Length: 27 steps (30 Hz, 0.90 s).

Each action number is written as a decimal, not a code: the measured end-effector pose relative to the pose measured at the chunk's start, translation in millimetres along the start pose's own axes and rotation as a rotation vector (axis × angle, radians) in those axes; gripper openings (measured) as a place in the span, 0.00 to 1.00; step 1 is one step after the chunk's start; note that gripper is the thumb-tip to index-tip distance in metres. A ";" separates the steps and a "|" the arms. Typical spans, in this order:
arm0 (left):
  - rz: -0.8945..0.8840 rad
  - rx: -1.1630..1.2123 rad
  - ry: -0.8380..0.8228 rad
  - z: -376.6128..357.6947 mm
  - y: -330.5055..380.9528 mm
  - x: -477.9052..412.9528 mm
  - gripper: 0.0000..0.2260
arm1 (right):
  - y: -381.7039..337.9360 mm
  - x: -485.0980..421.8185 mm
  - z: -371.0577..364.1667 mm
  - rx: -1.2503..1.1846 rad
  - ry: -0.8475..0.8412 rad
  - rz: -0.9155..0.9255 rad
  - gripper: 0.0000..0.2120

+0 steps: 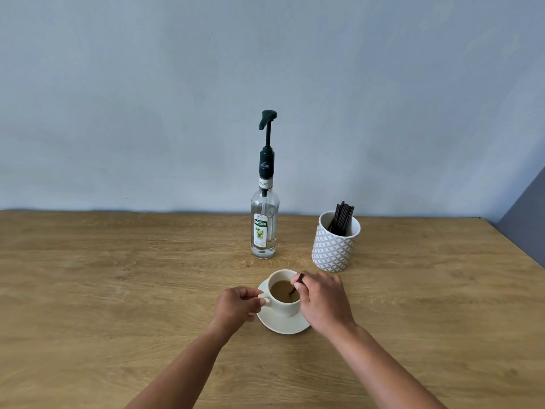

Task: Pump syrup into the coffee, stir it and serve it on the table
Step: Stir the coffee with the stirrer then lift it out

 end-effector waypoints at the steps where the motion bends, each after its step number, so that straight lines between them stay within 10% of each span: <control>1: -0.001 0.002 0.000 -0.1 -0.2 0.0 0.06 | -0.4 0.0 0.5 -0.004 -0.001 0.003 0.07; 27: -0.004 -0.009 -0.008 1.2 -1.1 0.0 0.05 | 4.0 4.3 -2.7 0.013 -0.012 -0.016 0.09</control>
Point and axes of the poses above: each hand's wrist, its own x-axis away from the middle knuckle, its own z-axis out of the back of the hand, y = z × x, the point moved 9 cm from there along -x, towards the middle knuckle, and after that the axes turned 4 degrees about x, right-handed, at the moved point
